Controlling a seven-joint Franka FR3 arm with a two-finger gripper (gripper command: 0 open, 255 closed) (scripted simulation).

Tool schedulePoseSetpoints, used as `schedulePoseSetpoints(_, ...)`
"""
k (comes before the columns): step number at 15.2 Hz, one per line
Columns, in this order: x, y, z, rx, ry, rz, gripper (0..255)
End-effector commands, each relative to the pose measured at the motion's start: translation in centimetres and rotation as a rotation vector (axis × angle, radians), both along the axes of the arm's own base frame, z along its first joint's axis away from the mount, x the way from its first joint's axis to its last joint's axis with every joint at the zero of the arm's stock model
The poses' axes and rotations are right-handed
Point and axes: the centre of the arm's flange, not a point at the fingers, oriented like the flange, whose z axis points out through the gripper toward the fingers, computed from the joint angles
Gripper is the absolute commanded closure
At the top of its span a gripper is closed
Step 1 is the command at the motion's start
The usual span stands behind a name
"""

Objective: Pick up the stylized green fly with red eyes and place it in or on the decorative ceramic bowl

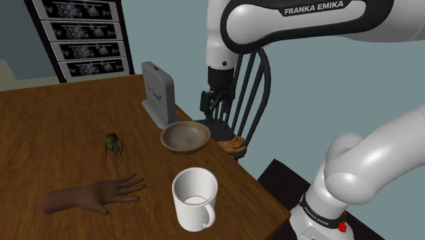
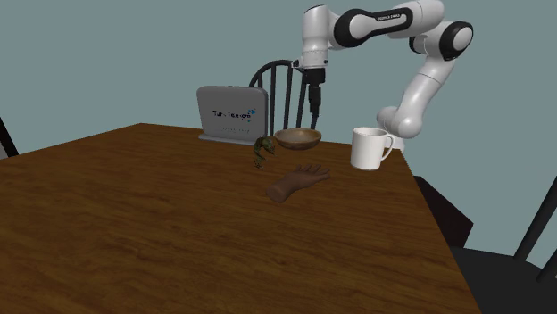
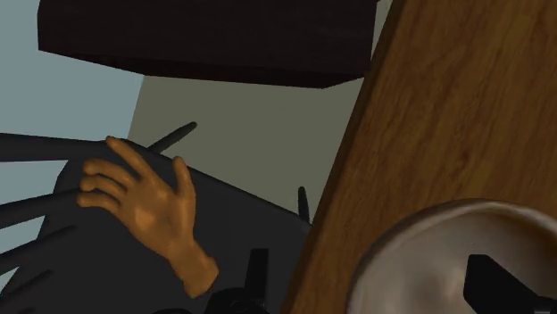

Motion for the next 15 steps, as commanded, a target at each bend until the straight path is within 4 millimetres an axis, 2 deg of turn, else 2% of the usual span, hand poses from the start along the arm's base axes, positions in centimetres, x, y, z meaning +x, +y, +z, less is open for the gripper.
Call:
schedulePoseSetpoints(1,1.3,2.3,0.0,0.006,-0.016,0.012,0)
schedulePoseSetpoints(15,9.0,17.7,0.1,0.038,-0.122,0.092,0)
